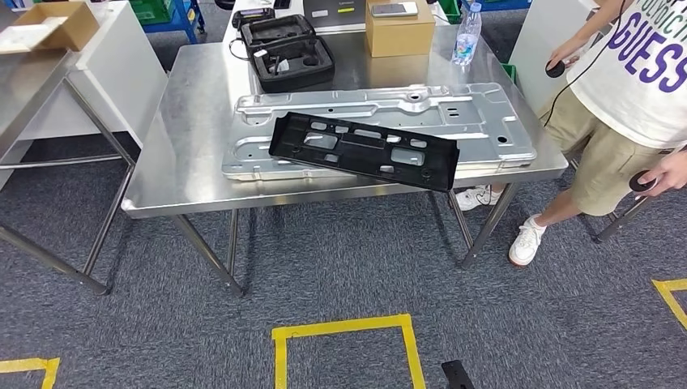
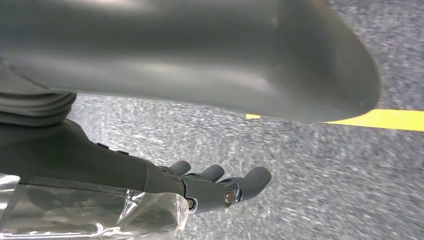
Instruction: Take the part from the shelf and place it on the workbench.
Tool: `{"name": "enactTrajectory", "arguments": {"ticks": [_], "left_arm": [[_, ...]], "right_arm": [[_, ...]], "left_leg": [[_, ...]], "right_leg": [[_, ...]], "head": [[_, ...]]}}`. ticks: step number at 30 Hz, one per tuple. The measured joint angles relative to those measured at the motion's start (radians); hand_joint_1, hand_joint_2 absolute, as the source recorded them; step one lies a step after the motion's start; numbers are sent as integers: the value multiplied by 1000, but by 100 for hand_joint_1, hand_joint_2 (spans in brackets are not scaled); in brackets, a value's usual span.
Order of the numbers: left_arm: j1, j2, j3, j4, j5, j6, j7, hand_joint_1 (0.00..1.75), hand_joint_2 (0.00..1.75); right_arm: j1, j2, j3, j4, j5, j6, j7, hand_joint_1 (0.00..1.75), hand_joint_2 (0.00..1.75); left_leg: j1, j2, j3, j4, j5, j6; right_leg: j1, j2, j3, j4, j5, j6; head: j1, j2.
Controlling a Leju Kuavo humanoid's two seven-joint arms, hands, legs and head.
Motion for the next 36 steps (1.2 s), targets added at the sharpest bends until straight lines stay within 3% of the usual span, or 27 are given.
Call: {"name": "enactTrajectory", "arguments": {"ticks": [3, 4, 5, 8, 9, 11, 13, 14, 15, 16, 18, 20, 23, 24, 26, 28, 29, 30, 31, 34, 36], "left_arm": [[-4, 0, 0, 0, 2, 7, -23, 0, 0], [-6, 0, 0, 0, 2, 9, -29, 0, 0], [-7, 0, 0, 0, 3, 11, -33, 0, 0], [-7, 0, 0, 0, 5, 13, -37, 0, 0], [-7, 0, 0, 0, 4, 14, -37, 0, 0], [-10, 0, 0, 0, 2, 14, -33, 0, 0], [-9, 0, 0, 0, 0, 13, -24, 0, 0], [-8, 0, 0, 0, 0, 13, -18, 0, 0], [-8, 0, 0, 0, -1, 12, -12, 0, 0], [-7, 0, 0, 0, -2, 12, -7, 0, 0], [-8, 0, 0, 0, -2, 12, -1, 0, 0], [-8, 1, -1, 0, -3, 12, 3, 0, 0], [-7, 2, -2, 0, -5, 11, 6, 0, 0], [-6, 3, -3, 0, -6, 11, 8, 0, 0], [-5, 4, -5, 1, -9, 10, 11, 0, 0], [-5, 4, -7, 1, -12, 9, 13, 0, 0], [-4, 4, -7, 1, -13, 9, 13, 0, 0], [-3, 4, -8, 1, -15, 9, 12, 0, 0], [-2, 4, -8, 1, -17, 10, 10, 0, 0], [-7, 4, -12, 1, -21, 14, 2, 0, 0], [-10, 4, -14, 1, -24, 19, -3, 0, 0]], "right_arm": [[0, 0, 7, 0, 4, 8, 16, 0, 0], [-1, 0, 10, 0, 4, 9, 20, 0, 0], [-1, -1, 13, 0, 5, 11, 24, 0, 0], [-1, -1, 20, 0, 6, 15, 31, 0, 0], [0, -1, 22, 1, 5, 16, 32, 0, 0], [0, 0, 25, 1, 4, 16, 33, 0, 0], [1, 0, 28, 1, 4, 16, 30, 0, 0], [1, 0, 28, 1, 3, 16, 28, 0, 0], [1, 0, 29, 1, 3, 15, 25, 0, 0], [1, 0, 29, 1, 2, 15, 23, 0, 0], [-1, 0, 30, 1, 2, 14, 19, 0, 0], [-3, 0, 30, 1, 1, 14, 18, 0, 0], [-1, 0, 30, 1, -3, 14, 18, 0, 0], [-1, 0, 30, 1, -5, 15, 18, 0, 0], [-3, 0, 30, 1, -7, 16, 19, 0, 0], [-2, 0, 30, 1, -10, 17, 22, 0, 0], [-1, 0, 30, 1, -12, 17, 25, 0, 0], [-1, 0, 30, 1, -14, 18, 27, 0, 0], [-1, 0, 30, 1, -16, 18, 29, 0, 0], [-1, 0, 30, 1, -20, 20, 34, 0, 0], [-2, 0, 30, 1, -23, 20, 36, 0, 0]], "left_leg": [[1, -1, 141, -227, 70, 3], [-2, -2, 168, -277, 82, 7], [-5, -3, 177, -297, 87, 13], [-12, -3, 164, -297, 104, 38], [-11, -2, 158, -299, 113, 48], [-12, -1, 141, -301, 131, 64], [-17, -1, 121, -300, 146, 70], [-20, -1, 111, -300, 154, 70], [-22, -1, 102, -299, 161, 70], [-23, -1, 94, -299, 167, 68], [-26, -2, 81, -293, 178, 63], [-28, -2, 70, -286, 187, 53], [-24, -2, 60, -280, 196, 37], [-22, -2, 52, -267, 184, 31], [-16, -2, 15, -178, 114, 17], [-9, -2, -31, -33, 27, 5], [-6, -2, -41, 17, 4, 0], [-3, -2, -32, 26, 0, -2], [-1, -2, -1, -8, 14, -4], [1, -3, 149, -247, 76, 1], [-6, -5, 184, -317, 89, 15]], "right_leg": [[-3, 0, -16, 0, 18, 14], [-3, 0, -19, 0, 23, 20], [-2, -1, -21, 0, 28, 27], [-5, 0, -28, 2, 36, 44], [-7, 1, -38, 22, 17, 47], [-9, 2, -80, 126, -64, 48], [-7, 2, -124, 266, -145, 49], [-6, 2, -126, 301, -161, 48], [-5, 2, -108, 294, -158, 47], [-5, 2, -68, 244, -139, 45], [-2, 3, 39, 85, -96, 38], [3, 4, 92, -7, -78, 27], [7, 2, 85, -16, -64, 8], [6, 1, 79, -18, -55, 2], [3, -1, 61, -20, -37, -7], [3, -1, 41, -19, -22, -9], [4, -1, 31, -19, -15, -8], [3, -1, 23, -19, -9, -6], [3, -1, 15, -19, -2, -4], [2, -1, 0, -18, 16, 9], [2, -2, -5, -19, 26, 21]], "head": [[0, 0], [1, 0], [2, 0], [3, 0], [4, 0], [5, 0], [7, 0], [7, 0], [7, 0], [7, 0], [7, 0], [5, 0], [4, 0], [3, 0], [0, 0], [-1, 0], [-1, 0], [-2, 0], [-2, 0], [-1, 0], [0, 0]]}}
